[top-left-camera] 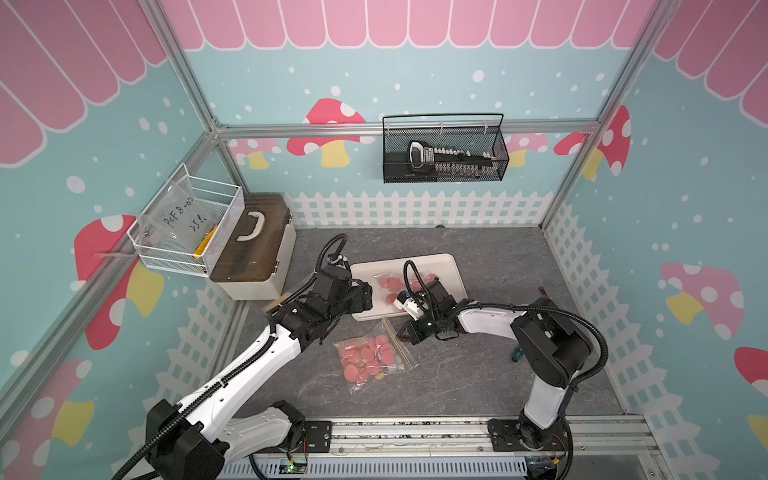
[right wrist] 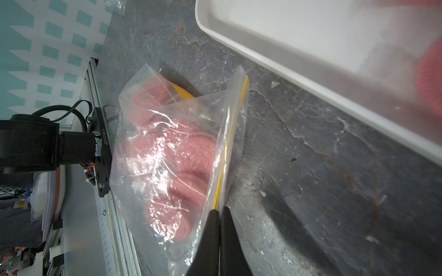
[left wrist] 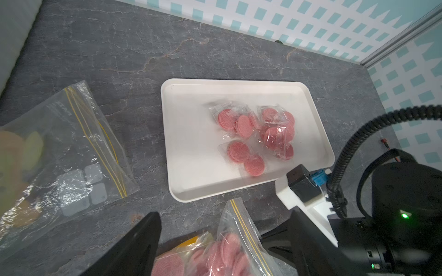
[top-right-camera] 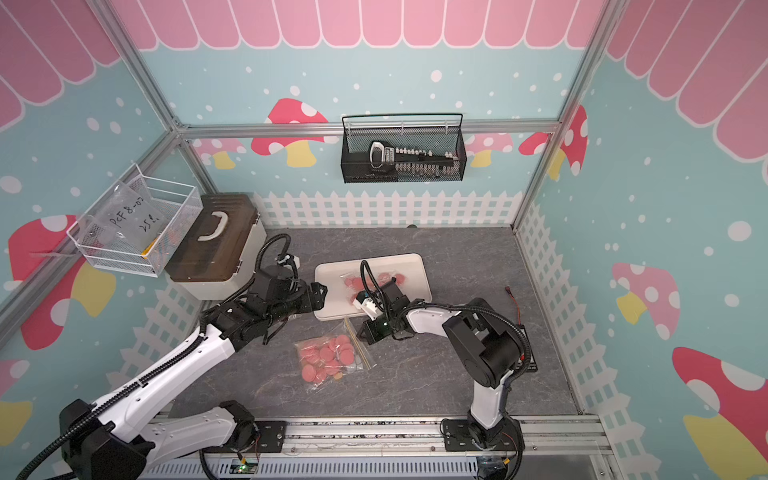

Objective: Pour cookies out of the ziploc bag
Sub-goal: Open the ziploc bag at the center of the board.

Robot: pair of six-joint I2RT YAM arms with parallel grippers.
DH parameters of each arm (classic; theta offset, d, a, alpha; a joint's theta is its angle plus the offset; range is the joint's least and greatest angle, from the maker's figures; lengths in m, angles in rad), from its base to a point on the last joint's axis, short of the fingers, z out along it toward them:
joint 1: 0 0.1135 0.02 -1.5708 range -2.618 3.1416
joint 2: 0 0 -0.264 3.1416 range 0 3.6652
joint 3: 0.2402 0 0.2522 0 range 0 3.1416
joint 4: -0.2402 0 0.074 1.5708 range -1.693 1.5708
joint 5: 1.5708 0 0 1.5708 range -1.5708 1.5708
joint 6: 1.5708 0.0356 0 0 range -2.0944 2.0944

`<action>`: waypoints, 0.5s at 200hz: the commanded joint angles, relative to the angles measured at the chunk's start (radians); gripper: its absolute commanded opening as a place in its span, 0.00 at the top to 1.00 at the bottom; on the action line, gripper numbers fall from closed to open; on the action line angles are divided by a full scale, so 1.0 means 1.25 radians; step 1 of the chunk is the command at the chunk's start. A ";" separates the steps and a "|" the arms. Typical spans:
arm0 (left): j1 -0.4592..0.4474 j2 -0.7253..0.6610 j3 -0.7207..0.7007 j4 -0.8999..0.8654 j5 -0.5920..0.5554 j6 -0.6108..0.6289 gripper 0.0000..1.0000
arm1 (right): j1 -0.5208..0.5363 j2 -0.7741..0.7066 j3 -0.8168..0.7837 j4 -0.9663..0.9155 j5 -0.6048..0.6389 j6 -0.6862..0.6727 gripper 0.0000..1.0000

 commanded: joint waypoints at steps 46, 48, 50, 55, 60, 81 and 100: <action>-0.004 0.005 0.006 0.025 0.099 0.015 0.13 | -0.019 -0.026 -0.009 0.012 0.067 0.060 1.00; -0.004 0.006 0.006 0.026 0.102 0.016 0.13 | -0.020 -0.027 -0.012 0.015 0.067 0.061 1.00; -0.004 0.008 0.006 0.026 0.105 0.016 0.13 | -0.022 -0.029 -0.012 0.016 0.068 0.063 1.00; -0.006 0.010 0.006 0.028 0.112 0.015 0.13 | -0.025 -0.033 -0.016 0.019 0.069 0.069 1.00; -0.008 0.013 0.006 0.031 0.117 0.016 0.13 | -0.028 -0.037 -0.021 0.023 0.070 0.074 1.00; -0.026 0.028 0.013 0.040 0.129 0.023 0.14 | -0.046 -0.054 -0.033 0.025 0.078 0.090 1.00; -0.050 0.047 0.022 0.047 0.130 0.035 0.15 | -0.064 -0.071 -0.047 0.024 0.073 0.104 1.00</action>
